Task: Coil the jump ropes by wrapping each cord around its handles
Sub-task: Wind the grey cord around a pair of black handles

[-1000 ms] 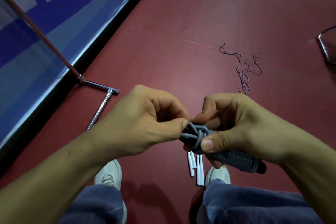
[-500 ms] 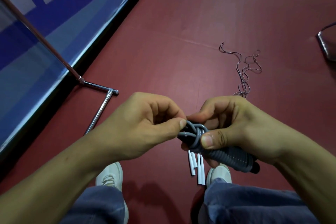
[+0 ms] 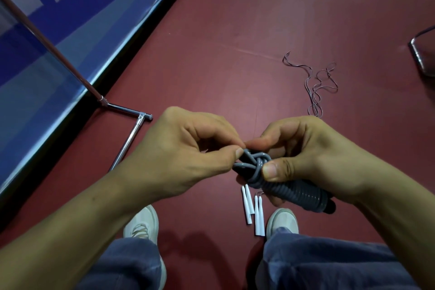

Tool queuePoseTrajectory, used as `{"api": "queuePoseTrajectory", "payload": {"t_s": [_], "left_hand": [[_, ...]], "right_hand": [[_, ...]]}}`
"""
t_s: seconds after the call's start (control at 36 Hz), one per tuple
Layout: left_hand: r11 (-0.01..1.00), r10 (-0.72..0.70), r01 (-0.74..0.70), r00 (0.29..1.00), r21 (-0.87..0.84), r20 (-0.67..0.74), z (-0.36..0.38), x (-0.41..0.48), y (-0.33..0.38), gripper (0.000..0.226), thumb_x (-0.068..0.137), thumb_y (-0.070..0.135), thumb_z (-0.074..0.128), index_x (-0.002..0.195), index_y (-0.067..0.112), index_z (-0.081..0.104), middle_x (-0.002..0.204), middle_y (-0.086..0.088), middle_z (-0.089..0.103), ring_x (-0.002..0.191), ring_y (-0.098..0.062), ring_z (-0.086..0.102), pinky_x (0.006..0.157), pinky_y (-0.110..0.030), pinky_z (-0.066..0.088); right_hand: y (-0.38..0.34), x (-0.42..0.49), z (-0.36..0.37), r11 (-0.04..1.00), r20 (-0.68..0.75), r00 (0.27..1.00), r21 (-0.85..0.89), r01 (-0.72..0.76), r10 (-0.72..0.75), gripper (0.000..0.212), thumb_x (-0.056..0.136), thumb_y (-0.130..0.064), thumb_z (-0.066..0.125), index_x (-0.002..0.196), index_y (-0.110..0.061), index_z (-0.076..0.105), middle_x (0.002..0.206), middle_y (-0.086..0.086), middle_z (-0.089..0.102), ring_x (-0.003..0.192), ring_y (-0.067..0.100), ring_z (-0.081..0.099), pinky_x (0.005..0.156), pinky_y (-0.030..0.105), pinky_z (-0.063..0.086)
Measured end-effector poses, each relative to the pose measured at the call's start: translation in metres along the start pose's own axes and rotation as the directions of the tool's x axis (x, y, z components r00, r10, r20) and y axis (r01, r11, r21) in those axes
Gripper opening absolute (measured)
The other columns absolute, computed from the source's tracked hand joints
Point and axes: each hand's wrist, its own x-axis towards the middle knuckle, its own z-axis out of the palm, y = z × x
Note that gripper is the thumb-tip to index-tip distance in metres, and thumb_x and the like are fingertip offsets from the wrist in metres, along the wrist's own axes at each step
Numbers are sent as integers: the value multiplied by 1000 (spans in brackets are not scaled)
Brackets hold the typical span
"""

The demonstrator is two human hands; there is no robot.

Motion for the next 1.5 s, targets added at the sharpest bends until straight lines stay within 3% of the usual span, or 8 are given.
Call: {"api": "queuePoseTrajectory", "payload": {"t_s": [0.11,0.25,0.47,0.83,1.06,1.31,1.44,1.5], "left_hand": [[1000,-18,18,999,2,27,0,0,0,6,82,5,73,79,6,78,75,-9,72,66,-32,66,58,-44,52],[988,-129,130,992,-89,12,4,-1,-4,8,78,7,71,71,11,74,71,-16,69,62,-28,63,60,-38,50],[919,-271,275,961,-283,56,0,0,-10,10,81,8,79,75,2,73,62,-27,61,53,-29,50,48,-28,43],[796,-421,437,897,-418,136,7,-2,-9,16,77,11,73,79,-3,65,54,-13,60,42,-16,53,39,-24,44],[909,-292,292,955,-297,46,7,0,-8,15,92,0,68,98,9,78,74,-28,63,56,-27,58,47,-32,47],[970,-178,182,983,-163,40,3,6,-12,12,90,13,66,92,7,77,83,-23,67,62,-40,58,57,-37,49],[997,-80,81,995,-17,54,5,4,-11,11,92,13,65,92,12,76,84,-6,68,59,-20,60,58,-32,48],[998,-56,56,997,13,61,4,4,-9,10,92,11,65,91,10,75,85,-3,68,60,-13,59,59,-26,47]], "right_hand": [[0,-1,2,999,0,1000,-34,-7,7,28,60,-5,79,86,-17,79,86,34,72,74,56,60,60,47,59],[3,1,6,1000,1,1000,-25,13,-13,24,61,-7,80,83,-17,78,92,39,68,81,79,51,73,70,50],[6,0,7,995,49,998,91,-31,27,24,62,-5,78,83,-17,78,87,38,69,55,37,64,52,42,59],[9,-1,2,998,34,998,-29,-54,55,29,73,3,81,92,-18,78,84,27,72,64,38,62,53,38,59],[3,-2,-5,985,-78,995,-154,-74,62,55,75,-3,76,123,-7,49,91,25,73,67,32,65,60,44,61],[2,-3,-4,988,-94,996,-156,-17,3,24,78,-7,75,81,-6,51,74,36,61,55,38,64,49,38,56],[6,-3,-7,995,-60,998,-98,-34,28,44,77,-8,75,116,-5,54,100,37,68,63,38,62,58,43,59],[6,-3,-6,996,-49,999,-83,-15,11,38,76,-7,75,109,-2,56,100,34,70,63,35,63,57,42,59]]}}
